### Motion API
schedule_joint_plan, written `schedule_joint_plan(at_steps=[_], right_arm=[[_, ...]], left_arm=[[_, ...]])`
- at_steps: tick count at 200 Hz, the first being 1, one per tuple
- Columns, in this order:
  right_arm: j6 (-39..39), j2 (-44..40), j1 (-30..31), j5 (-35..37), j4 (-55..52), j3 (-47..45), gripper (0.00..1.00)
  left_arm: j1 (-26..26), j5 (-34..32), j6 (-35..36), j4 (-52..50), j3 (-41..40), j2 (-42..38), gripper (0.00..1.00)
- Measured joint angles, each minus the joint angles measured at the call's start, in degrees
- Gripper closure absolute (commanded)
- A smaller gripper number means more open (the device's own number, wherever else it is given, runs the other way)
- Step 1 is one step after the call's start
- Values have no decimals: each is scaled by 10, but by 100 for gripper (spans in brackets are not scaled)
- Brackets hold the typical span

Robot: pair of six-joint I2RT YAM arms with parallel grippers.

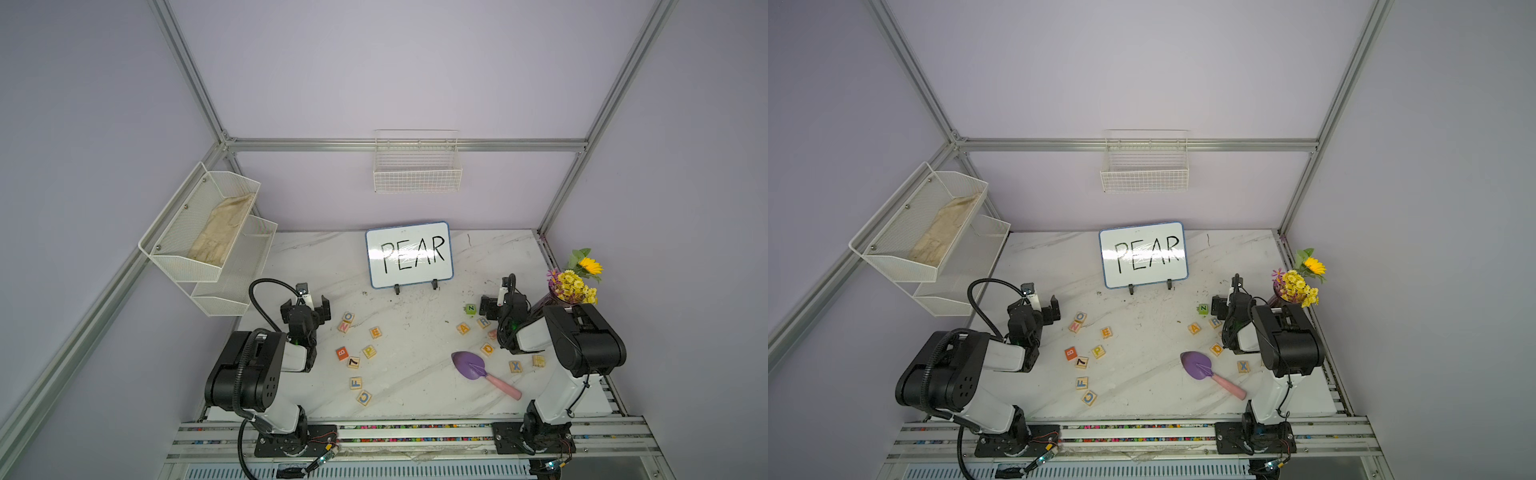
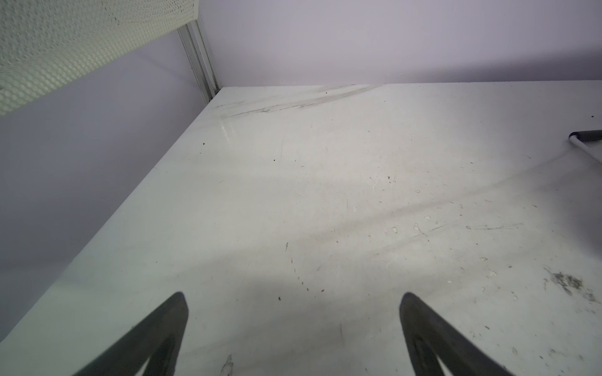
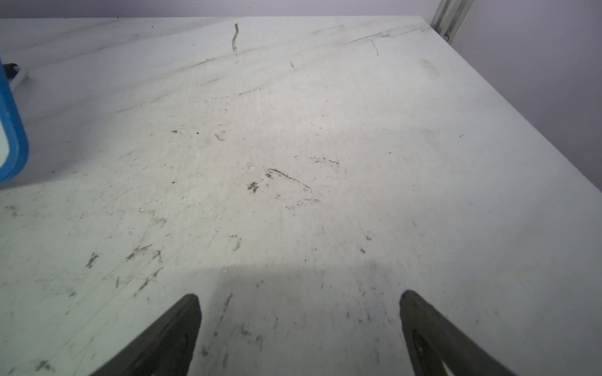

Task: Spell the uppercase word “pear” with letter blocks
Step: Pick up the letter block from the center of the board.

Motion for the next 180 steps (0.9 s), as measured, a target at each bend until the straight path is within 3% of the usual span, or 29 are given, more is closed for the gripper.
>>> schedule_joint_plan(at_steps=[180], right_arm=[[0,-3,0,0,-6,1,3]], left_arm=[[0,0,0,0,0,0,0]])
